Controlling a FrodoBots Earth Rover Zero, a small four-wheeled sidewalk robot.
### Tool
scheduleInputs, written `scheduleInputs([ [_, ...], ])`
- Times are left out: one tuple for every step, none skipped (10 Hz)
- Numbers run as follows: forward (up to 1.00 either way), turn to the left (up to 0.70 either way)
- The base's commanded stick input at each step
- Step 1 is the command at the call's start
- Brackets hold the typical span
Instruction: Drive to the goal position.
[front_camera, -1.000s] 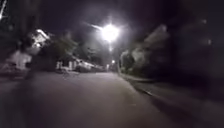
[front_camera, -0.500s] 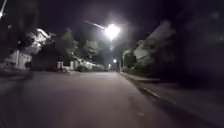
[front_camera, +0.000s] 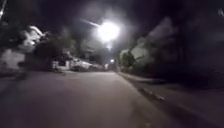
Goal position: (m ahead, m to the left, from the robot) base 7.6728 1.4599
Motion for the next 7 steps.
scheduleInputs([
  [0.7, 0.0],
  [0.7, 0.0],
  [0.7, -0.26],
  [0.7, -0.35],
  [0.7, -0.18],
  [0.7, 0.0],
  [0.7, 0.0],
])
